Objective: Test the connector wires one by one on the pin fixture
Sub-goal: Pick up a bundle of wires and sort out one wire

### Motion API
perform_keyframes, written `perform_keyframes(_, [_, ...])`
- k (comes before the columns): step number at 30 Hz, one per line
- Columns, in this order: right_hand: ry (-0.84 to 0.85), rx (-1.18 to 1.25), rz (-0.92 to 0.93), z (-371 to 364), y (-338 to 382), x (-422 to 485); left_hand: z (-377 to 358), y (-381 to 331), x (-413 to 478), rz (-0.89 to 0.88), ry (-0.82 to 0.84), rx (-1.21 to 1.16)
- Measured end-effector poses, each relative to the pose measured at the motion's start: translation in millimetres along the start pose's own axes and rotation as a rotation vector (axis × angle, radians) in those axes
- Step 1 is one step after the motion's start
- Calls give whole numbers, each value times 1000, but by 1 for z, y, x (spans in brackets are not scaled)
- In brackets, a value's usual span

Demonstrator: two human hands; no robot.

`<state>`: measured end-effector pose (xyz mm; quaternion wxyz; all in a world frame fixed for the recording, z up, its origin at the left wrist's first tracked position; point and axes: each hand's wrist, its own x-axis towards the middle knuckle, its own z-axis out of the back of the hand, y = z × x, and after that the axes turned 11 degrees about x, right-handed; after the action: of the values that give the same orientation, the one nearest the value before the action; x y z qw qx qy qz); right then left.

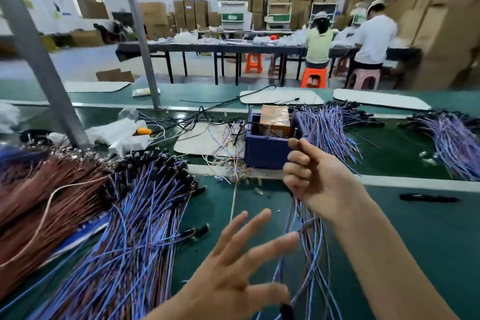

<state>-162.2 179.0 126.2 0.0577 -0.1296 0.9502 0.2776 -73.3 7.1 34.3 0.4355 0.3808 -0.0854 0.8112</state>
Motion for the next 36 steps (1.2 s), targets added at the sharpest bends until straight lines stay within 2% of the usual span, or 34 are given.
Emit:
perform_keyframes(3, [-55,8,155,9,-1,5,1,6,-22,-25,174,-58])
perform_keyframes(5, [-35,-61,175,14,-1,5,3,18,-13,75,278,-312])
perform_keyframes(6, [-18,-115,169,18,-6,8,1,25,0,221,284,-521])
perform_keyframes(8, [-19,-225,145,28,-18,16,-7,41,41,618,156,-938])
perform_keyframes(10, [-40,-328,132,33,-24,26,-26,65,93,962,40,-1155])
perform_keyframes(12, [-26,-363,126,35,-28,37,-47,89,137,1131,53,-1262])
perform_keyframes(15, [-95,-433,194,36,-25,55,-72,108,167,1163,25,-1280])
perform_keyframes(18, [-148,-563,305,42,-9,78,-96,117,168,1159,-112,-1233])
perform_keyframes(21, [-164,-612,326,49,10,102,-114,123,169,1237,-234,-1254])
perform_keyframes(24, [-148,-556,369,51,16,121,-130,132,168,1295,-200,-1183])
perform_keyframes(29, [-162,-712,479,66,10,141,-149,140,154,1308,-134,-1213])
perform_keyframes(36, [-330,-841,621,78,9,152,-167,152,144,1354,-172,-1113])
